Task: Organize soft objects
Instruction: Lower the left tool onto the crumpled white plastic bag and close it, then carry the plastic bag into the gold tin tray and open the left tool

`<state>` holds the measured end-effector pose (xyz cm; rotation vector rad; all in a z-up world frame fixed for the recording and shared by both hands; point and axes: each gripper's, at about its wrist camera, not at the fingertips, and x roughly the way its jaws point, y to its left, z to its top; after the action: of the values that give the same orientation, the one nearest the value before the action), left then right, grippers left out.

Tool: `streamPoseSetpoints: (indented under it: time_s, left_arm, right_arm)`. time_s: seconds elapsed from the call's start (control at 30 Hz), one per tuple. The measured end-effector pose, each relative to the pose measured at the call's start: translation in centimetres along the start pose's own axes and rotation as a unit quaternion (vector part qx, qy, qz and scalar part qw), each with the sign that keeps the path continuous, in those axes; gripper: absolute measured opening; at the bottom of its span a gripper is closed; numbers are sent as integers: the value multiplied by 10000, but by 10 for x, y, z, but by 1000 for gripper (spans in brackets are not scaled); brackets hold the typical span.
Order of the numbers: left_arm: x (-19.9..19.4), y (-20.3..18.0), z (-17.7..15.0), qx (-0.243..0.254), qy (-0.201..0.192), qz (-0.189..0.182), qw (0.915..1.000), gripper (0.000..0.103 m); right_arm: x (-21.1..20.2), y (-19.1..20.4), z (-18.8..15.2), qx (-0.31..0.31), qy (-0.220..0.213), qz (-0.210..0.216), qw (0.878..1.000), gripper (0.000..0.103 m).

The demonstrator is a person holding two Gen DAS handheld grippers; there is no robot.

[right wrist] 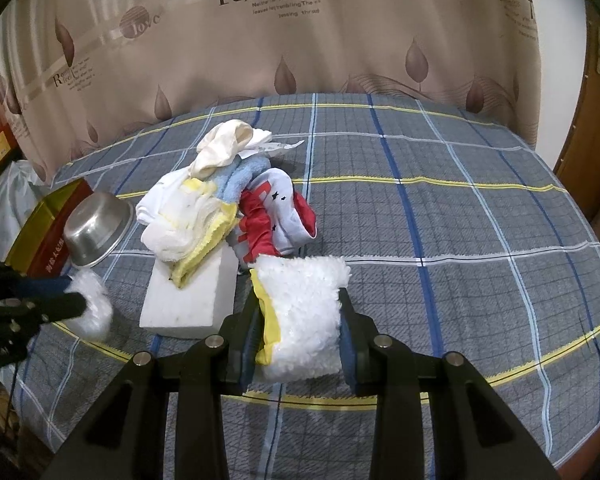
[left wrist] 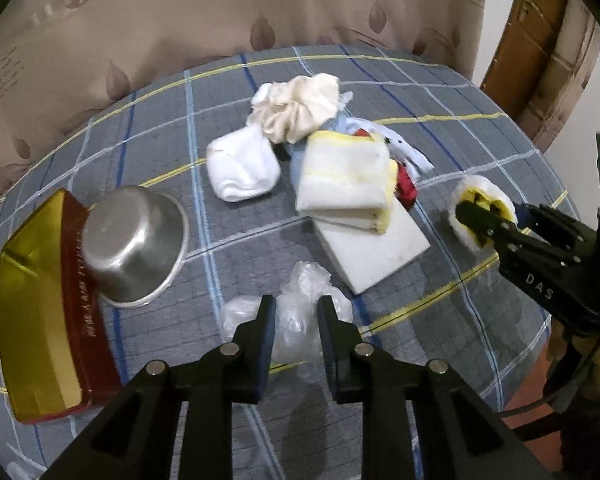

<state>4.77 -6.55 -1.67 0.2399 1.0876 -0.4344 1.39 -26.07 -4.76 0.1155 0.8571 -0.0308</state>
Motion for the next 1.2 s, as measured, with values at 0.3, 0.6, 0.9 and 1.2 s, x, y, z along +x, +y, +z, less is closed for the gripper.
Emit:
streamPoseSetpoints:
  time_s: [0.3,0.6,0.9,1.2]
  left_arm:
    - [-26,48,3,-406,-175,407,9982,22]
    - [-59,137,-6,-1171,-300,1123,9863,22]
    - [-57,241,-25,-1967,-120,1838,9630,22]
    - [-26,281,-30,-2146,206,1791,9599,22]
  right_arm:
    - [-1,-1,1,-45,-60,-69,9999,31]
    - [-3,-1,1,-65,-123,-155,9998,31]
    - [-5,-3,3,-91,-185,-269,9994,31]
    - [-5,2,5,-137,-202,-333,9991,31]
